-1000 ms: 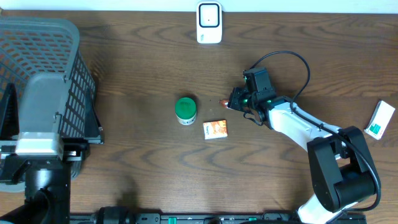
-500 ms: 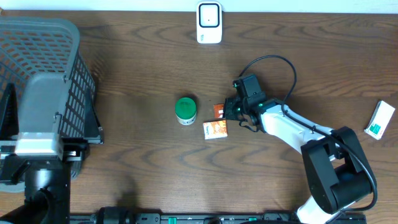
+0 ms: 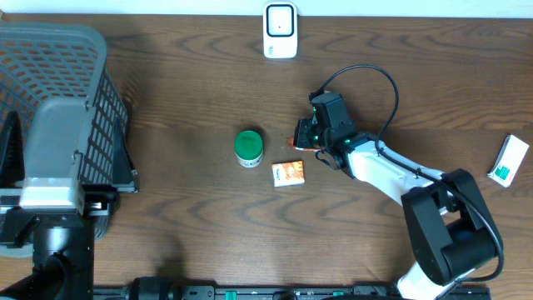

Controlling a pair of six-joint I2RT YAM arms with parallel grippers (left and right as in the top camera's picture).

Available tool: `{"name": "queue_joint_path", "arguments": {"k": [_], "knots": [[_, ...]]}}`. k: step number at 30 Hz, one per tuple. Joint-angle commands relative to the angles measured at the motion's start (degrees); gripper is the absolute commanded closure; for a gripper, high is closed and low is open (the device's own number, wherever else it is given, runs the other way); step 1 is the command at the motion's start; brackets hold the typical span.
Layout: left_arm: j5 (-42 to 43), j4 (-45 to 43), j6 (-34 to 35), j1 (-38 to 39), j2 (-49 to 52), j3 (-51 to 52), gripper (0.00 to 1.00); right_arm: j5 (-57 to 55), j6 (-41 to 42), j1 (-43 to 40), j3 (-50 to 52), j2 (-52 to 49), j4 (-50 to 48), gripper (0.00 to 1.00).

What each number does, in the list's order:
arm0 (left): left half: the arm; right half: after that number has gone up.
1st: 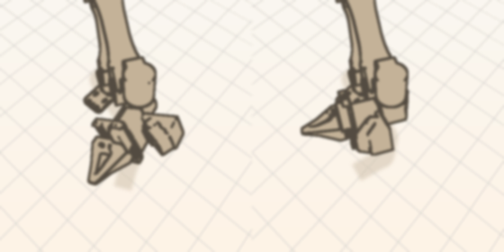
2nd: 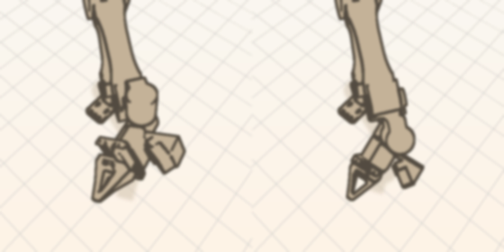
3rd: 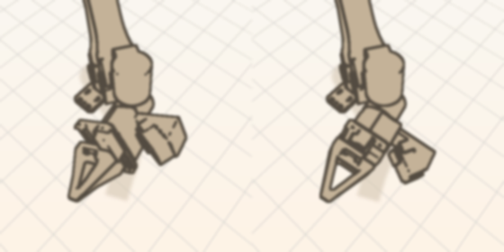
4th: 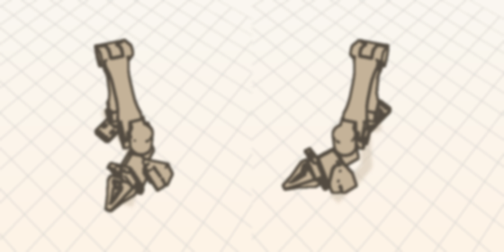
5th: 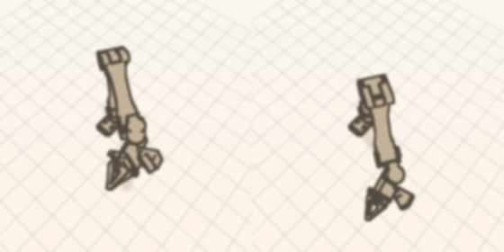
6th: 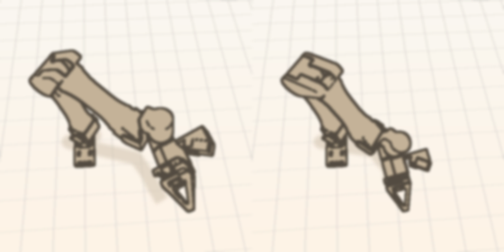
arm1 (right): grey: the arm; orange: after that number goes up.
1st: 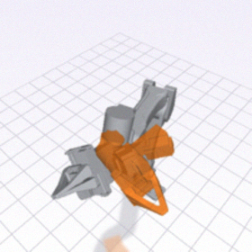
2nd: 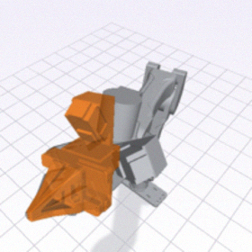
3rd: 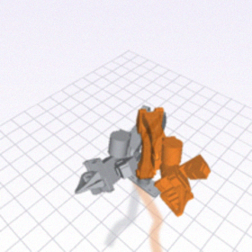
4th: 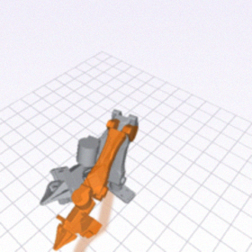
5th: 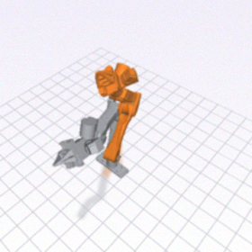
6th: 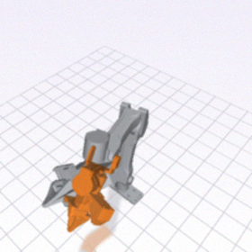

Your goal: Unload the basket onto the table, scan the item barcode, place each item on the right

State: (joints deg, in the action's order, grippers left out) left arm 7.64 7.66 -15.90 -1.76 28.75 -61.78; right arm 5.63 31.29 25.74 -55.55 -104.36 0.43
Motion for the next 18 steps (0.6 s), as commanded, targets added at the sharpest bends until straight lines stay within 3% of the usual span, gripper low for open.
{"name": "queue_joint_path", "arguments": {"k": [1,5,11,18], "knots": [[0.8,-0.2,0.3,0.2,-0.5,-0.2,0.01,-2.3,1.8,-0.8,-0.4,-3.8,-1.7,0.99],[0.8,-0.2,0.3,0.2,-0.5,-0.2,0.01,-2.3,2.4,-0.9,-0.4,-7.1,-2.3,0.99],[0.8,-0.2,0.3,0.2,-0.5,-0.2,0.01,2.7,1.2,-0.9,-0.4,-4.2,4.9,0.99],[0.8,-0.3,0.3,0.2,-0.5,-0.2,0.01,-1.0,-2.7,-1.3,-0.4,6.8,32.4,0.99]]}}
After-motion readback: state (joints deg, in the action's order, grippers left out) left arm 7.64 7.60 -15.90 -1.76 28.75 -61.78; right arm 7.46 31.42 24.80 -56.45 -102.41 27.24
